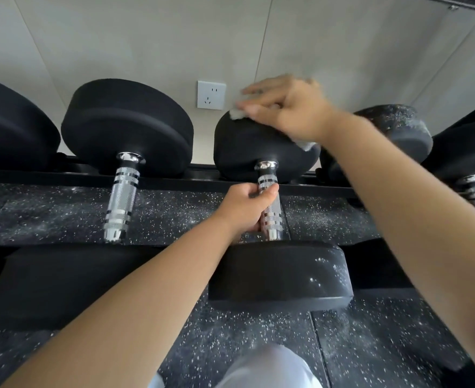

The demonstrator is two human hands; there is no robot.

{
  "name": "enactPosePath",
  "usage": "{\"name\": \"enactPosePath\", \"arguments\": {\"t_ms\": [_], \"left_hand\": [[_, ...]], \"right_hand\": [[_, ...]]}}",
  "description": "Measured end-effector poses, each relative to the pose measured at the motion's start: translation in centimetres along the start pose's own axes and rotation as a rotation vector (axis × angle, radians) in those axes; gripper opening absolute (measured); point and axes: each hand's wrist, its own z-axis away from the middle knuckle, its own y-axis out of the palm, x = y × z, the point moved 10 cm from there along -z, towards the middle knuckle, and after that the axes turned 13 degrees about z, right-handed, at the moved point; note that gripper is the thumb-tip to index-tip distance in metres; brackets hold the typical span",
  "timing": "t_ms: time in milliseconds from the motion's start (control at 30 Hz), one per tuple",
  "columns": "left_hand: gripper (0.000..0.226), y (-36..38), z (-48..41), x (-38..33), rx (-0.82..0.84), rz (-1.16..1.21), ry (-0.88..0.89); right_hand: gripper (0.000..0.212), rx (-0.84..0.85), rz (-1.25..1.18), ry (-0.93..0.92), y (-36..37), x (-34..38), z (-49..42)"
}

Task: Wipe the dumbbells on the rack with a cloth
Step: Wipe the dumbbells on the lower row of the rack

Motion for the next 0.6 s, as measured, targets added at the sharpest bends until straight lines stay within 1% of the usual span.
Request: {"name": "enactPosePath", "arguments": {"t_ms": [33,67,100,133,200,300,367,467,533,600], "left_hand": [[0.016,-0.1,0.0,0.0,-0.002,-0.003,-0.002],[0.017,-0.1,0.0,0.0,-0.002,-0.010,-0.002],[0.018,-0.1,0.0,0.1,-0.003,-0.017,-0.006],[0.018,-0.2,0.0,0.2,-0.007,-0.024,-0.012],[0.017,-0.3,0.1,0.3,-0.017,-0.024,-0.027],[0.017,-0.4,0.0,0.4,-0.024,-0.016,-0.034],[0.020,-0.4,0.0,0.3,-0.021,-0.014,-0.033],[0.023,-0.4,0.2,0.2,-0.028,0.000,-0.033],[0.021,-0.3,0.3,0.1,-0.030,-0.004,-0.031],[0.019,-0.4,0.4,0.0,-0.037,-0.019,-0.024]], "right_hand": [[0.026,0.002,0.199,-0.033,0.6,1.3,-0.5],[0.028,0.002,0.327,-0.072,0.7,2.6,-0.9],[0.030,-0.010,0.362,-0.108,0.5,3.5,-1.0],[0.031,-0.026,0.352,-0.131,0.2,3.9,-0.9],[0.029,-0.075,0.217,-0.127,0.1,2.2,0.0],[0.018,-0.217,-0.136,-0.022,-0.6,-1.8,2.3],[0.016,-0.322,-0.231,0.037,-0.9,-3.8,3.5],[0.018,-0.358,-0.192,0.105,-1.2,-3.8,4.0],[0.024,-0.336,-0.048,0.106,-0.8,-2.0,4.0],[0.028,-0.341,0.118,0.050,-0.5,0.2,4.4]]}}
